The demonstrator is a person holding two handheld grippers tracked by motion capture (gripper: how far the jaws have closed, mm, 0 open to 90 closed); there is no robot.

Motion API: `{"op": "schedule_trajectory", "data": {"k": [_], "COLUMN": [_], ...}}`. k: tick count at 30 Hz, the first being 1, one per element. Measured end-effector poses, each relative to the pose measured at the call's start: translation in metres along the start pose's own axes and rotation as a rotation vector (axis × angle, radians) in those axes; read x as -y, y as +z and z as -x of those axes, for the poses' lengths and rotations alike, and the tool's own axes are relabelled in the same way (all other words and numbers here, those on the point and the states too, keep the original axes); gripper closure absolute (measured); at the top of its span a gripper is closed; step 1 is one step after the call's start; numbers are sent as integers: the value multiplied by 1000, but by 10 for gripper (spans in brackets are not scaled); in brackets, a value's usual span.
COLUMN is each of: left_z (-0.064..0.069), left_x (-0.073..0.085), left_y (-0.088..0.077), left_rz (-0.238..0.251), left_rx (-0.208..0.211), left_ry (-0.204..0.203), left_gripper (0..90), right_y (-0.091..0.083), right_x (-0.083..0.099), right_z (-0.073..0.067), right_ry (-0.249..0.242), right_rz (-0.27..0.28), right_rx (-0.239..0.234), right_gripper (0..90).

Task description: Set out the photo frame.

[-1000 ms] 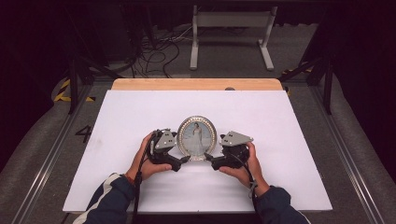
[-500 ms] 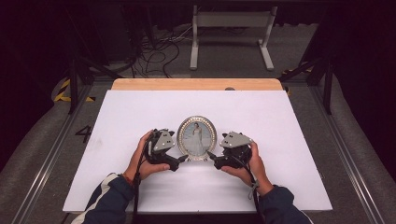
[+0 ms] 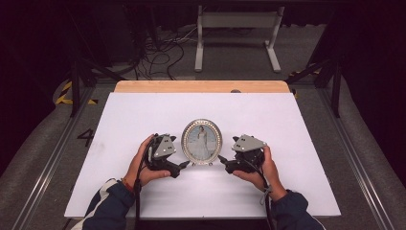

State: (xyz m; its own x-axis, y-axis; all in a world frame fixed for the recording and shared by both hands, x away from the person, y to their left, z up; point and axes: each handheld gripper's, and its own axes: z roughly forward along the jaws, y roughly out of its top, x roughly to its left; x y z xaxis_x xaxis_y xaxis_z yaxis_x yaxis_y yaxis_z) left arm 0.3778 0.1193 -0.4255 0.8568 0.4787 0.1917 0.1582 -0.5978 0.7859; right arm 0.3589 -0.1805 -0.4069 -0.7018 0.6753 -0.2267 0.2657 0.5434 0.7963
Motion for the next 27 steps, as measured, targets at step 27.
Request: {"op": "schedule_trajectory", "data": {"k": [27], "left_z": [-3], "left_x": [31], "left_y": [-31], "left_rz": [-12], "left_rx": [-63], "left_ry": [-18], "left_gripper": [66], "right_y": [-21], "right_x": [27], "right_z": [14], "right_ry": [-7], "right_rz": [-44], "right_rx": [47], "right_gripper": [191]}}
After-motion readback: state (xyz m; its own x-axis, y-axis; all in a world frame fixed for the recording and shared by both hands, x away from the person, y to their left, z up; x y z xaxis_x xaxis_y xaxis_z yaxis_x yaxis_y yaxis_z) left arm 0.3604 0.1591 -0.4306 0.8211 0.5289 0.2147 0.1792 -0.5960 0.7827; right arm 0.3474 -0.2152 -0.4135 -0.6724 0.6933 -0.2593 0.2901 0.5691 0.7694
